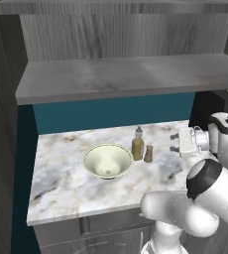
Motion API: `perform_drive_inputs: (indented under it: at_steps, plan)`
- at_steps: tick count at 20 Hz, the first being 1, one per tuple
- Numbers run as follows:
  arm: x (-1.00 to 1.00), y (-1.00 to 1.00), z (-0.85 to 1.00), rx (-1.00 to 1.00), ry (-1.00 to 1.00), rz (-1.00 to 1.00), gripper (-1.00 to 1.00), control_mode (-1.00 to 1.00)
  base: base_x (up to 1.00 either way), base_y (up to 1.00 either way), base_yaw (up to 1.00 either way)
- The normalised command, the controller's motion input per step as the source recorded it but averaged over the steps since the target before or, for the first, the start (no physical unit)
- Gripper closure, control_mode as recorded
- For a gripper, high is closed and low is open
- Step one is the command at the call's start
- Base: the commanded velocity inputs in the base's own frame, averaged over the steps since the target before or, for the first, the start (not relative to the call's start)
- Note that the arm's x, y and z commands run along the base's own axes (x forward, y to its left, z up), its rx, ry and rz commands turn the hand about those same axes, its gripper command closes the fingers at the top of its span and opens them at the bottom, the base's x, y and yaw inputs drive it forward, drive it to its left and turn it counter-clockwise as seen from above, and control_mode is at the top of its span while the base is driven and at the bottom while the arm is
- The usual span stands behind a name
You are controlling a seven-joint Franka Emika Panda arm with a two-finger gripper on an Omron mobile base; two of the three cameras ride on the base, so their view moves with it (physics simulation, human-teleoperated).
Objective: Retrieve the bottle and the shaker from the cabinet and place them next to the mixing bowl on the counter. Then add garlic from the fridge to the mixing bowl.
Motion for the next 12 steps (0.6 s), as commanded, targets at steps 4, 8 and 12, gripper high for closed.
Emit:
perform_drive_inputs:
  at_steps: [4,8,12]
  plan:
    - [-0.5,-0.03,0.59,-0.06,0.11,-0.32,-1.0,-1.0,0.0,0.0,0.0]
    - [-0.16,0.0,0.71,-0.1,0.2,-0.35,-1.0,-1.0,0.0,0.0,0.0]
    - [-0.28,0.0,0.61,-0.12,0.27,-0.34,-1.0,-1.0,0.0,0.0,0.0]
